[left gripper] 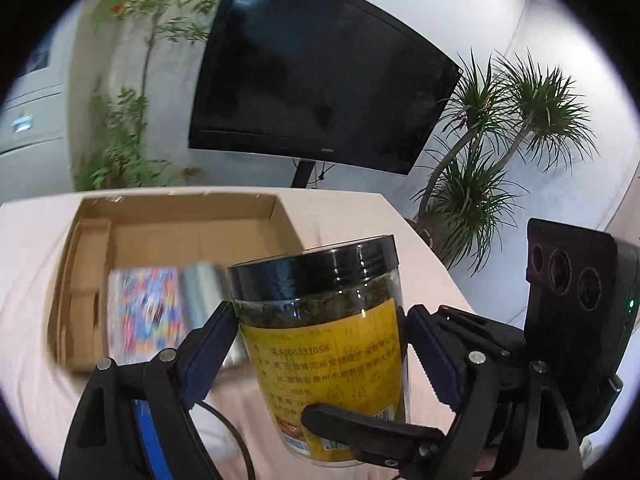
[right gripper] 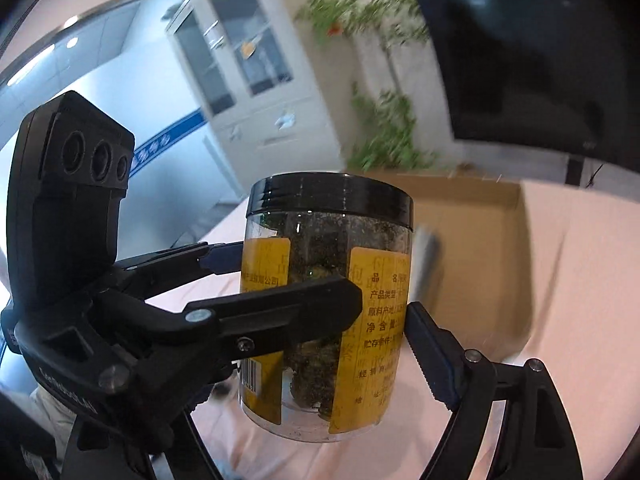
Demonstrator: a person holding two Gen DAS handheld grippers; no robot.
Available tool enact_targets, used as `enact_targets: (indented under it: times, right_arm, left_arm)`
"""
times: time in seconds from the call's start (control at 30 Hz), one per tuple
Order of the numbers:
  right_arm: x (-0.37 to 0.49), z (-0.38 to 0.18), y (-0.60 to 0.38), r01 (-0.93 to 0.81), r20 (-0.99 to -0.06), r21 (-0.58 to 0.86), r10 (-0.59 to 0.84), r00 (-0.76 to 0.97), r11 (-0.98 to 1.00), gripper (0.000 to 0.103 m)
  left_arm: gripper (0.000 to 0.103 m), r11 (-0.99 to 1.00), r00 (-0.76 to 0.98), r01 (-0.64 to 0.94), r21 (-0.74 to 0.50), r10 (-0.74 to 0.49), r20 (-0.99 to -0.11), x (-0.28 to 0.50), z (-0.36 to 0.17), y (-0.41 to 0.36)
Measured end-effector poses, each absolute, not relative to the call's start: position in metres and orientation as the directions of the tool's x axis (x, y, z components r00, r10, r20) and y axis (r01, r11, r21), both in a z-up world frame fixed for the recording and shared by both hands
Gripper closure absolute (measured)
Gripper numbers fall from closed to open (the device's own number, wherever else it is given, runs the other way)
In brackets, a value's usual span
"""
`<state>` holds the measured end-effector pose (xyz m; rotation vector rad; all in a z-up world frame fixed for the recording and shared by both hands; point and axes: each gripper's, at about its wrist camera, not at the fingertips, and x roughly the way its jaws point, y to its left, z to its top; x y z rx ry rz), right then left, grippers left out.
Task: Organize rigid objects
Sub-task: 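Grasp the yellow-labelled jar with the left gripper, then set the yellow jar next to the silver can and release, then grasp the white spray bottle with the left gripper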
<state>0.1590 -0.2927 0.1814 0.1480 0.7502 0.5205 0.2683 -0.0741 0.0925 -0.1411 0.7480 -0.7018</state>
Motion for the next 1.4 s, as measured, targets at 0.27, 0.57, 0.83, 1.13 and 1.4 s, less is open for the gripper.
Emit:
enact_targets:
  times: [0.27, 0.57, 0.83, 1.13, 1.4]
  right_arm:
    - [0.260, 0.145, -0.330, -0.307, -0.711, 0.390, 0.496, 0.499, 0.868, 0.021]
    - [0.316, 0.036, -0.335, -0.189, -0.790, 0.431, 0.470, 0.394, 0.883, 0.021]
    - [0.332, -0.009, -0.340, -0.077, -0.847, 0.397, 0.398, 0.354, 0.914, 0.021]
    - [0.277, 0.031, -0.327, -0.134, -0.821, 0.293, 0.321, 0.473, 0.947, 0.004]
    - [0.139, 0.025, -0.373, -0.064, -0.721, 0.131, 0.139, 0.678, 0.989, 0.001]
  left_arm:
    - [0.017, 0.763, 0.386, 0.486, -0.426, -0.625, -0.678, 0.358, 0.039, -0.105]
    - [0.019, 0.793, 0.244, 0.382, -0.474, -0.582, -0.776, 0.400, -0.051, -0.124]
    - [0.028, 0.835, 0.236, 0.368, -0.409, -0.509, -0.828, 0.396, -0.065, -0.144]
    - [0.027, 0.914, 0.604, 0.366, -0.174, -0.375, -0.703, 0.301, 0.019, -0.066]
    - [0.014, 0.985, 0.813, 0.173, 0.013, -0.135, -0.566, 0.161, 0.035, 0.022]
